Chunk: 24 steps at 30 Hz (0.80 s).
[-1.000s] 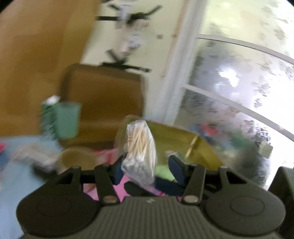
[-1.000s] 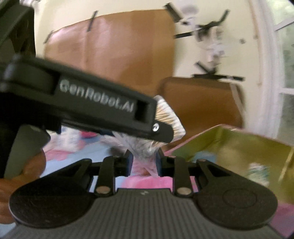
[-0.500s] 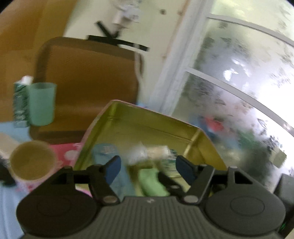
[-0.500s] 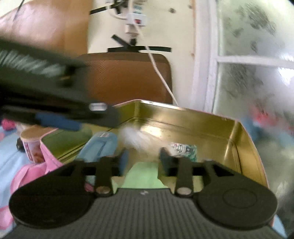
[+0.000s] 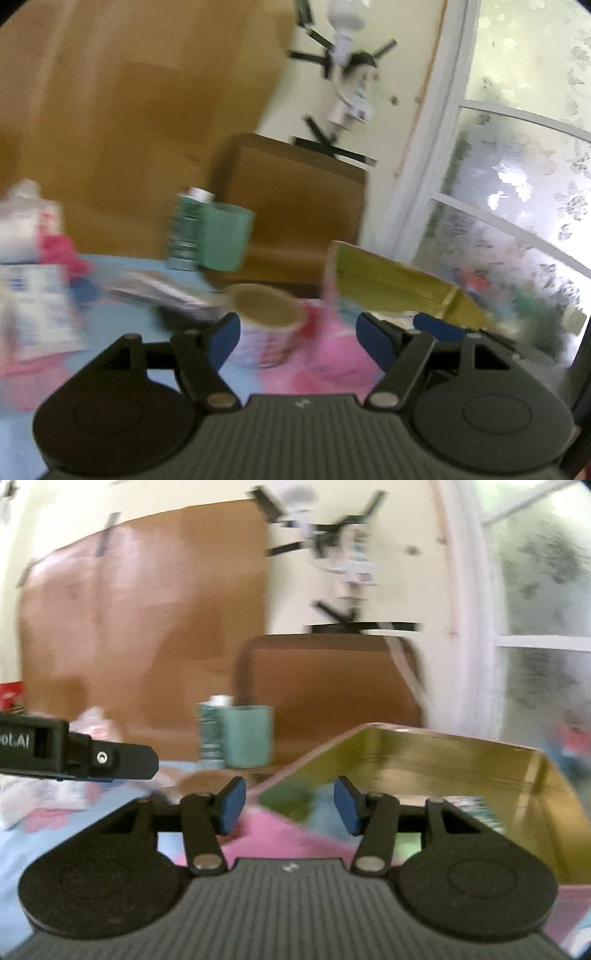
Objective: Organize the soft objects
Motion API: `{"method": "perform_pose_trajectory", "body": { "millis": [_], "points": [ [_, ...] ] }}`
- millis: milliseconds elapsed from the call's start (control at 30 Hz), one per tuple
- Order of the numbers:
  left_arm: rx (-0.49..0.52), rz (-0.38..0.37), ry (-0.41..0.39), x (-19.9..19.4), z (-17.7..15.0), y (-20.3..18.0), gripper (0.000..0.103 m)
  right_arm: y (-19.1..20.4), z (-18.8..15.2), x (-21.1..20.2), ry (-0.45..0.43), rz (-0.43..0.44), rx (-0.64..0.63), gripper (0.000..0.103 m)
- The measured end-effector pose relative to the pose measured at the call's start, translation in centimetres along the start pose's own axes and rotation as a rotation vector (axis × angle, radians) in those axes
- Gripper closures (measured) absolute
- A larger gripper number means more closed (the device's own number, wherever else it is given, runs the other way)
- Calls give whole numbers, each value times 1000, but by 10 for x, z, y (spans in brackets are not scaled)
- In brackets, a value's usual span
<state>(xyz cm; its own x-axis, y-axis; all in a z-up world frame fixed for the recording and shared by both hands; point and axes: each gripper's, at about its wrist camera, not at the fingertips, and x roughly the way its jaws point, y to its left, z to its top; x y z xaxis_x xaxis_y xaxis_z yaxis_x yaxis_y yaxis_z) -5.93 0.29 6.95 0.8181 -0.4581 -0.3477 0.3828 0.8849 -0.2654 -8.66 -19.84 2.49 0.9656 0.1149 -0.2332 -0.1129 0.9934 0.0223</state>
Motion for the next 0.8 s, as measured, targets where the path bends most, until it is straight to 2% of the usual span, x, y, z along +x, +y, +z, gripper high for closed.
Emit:
{"method": "perform_pose_trajectory", "body": {
  "millis": [167,267,367,500,733,800],
  "points": [
    [8,123,-1,-43,-22,49,31,51,-11,17,110,142,-35,47],
    [-14,188,5,-60,-35,75,31,73,-13,30,184,225,-29,47],
    [-48,244,16,-66,-45,95,31,96,-16,35,228,269,-51,47],
    [-123,219,16,-69,-51,113,31,117,-21,36,262,295,-92,47],
    [-130,158,-46,-78,-55,116,31,130,-23,47,306,292,-115,47],
    [-150,146,-74,-82,-56,118,28,132,-20,54,306,295,-111,47]
  ]
}}
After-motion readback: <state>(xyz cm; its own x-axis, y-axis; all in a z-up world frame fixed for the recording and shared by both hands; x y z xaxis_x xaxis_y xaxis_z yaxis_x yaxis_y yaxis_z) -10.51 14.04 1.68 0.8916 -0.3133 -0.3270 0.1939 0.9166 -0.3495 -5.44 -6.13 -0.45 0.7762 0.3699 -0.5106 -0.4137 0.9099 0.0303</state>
